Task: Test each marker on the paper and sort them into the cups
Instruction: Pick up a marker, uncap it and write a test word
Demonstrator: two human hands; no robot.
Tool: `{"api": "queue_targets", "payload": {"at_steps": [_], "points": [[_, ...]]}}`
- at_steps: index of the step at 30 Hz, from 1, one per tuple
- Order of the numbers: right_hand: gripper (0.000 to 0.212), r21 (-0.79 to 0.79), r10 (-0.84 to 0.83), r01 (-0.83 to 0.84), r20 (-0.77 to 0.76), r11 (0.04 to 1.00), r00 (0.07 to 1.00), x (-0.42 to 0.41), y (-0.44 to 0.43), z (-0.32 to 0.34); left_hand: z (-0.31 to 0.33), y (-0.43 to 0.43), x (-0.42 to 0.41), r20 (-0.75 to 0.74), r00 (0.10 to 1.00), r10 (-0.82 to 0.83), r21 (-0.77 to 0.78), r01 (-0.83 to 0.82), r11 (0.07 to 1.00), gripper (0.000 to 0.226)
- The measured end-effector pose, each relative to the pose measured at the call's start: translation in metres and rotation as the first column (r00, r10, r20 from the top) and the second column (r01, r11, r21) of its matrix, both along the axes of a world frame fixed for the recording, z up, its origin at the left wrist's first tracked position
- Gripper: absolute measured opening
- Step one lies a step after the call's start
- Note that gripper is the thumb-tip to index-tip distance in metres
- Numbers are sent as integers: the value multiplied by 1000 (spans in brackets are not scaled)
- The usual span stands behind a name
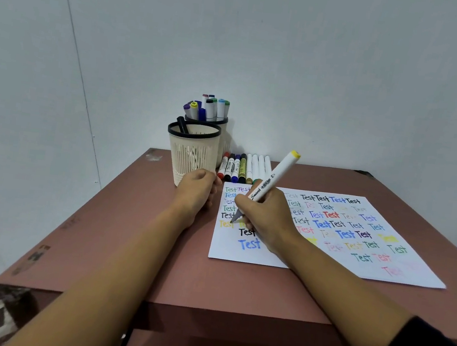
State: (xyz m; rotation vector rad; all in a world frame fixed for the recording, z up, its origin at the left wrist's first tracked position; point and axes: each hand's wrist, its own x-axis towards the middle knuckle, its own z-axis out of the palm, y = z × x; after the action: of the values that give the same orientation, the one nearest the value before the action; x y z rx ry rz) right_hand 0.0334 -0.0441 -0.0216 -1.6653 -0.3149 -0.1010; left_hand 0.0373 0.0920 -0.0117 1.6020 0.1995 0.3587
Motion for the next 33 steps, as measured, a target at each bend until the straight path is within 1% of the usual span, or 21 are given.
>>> {"api": "queue_targets", "payload": {"at_steps": [5,7,10,13,15,18,21,23,24,27,33], "points": [[30,-58,-46,47,15,997,999,-1,-1,1,0,0,-1,0,1000,-2,23,2,1000,28],[29,-28,-36,36,-6,999,999,-2,-2,3,1,0,-2,-2,1000,1,46,0,999,28],[24,160,-2,21,-121,987,993,-2,-6,6,3,-2,-4,5,1000,-11,42,11,999,27],[24,345,53,31,-233,938,971,-1,-11,12,5,-2,-6,17,999,-49,1,49,999,22],[19,426,82,35,-255,904,963,-1,-14,16,6,-2,-8,29,997,-65,27,64,998,24],[16,516,90,52,-247,855,965,0,-16,21,8,-5,-11,58,995,-83,105,77,992,29],[19,607,97,85,-260,790,961,0,-19,25,7,-7,-15,91,987,-135,200,115,973,25],[21,615,92,93,-263,783,960,-1,-21,27,4,-6,-15,99,977,-190,289,155,945,19],[21,607,88,91,-258,789,962,-1,-22,27,3,-5,-15,102,971,-217,298,179,938,20],[21,588,89,66,-230,806,969,-2,-23,27,3,-5,-14,112,958,-263,256,228,939,26],[21,549,92,41,-213,835,973,-1,-21,26,3,-6,-16,131,939,-319,248,280,927,28]]}}
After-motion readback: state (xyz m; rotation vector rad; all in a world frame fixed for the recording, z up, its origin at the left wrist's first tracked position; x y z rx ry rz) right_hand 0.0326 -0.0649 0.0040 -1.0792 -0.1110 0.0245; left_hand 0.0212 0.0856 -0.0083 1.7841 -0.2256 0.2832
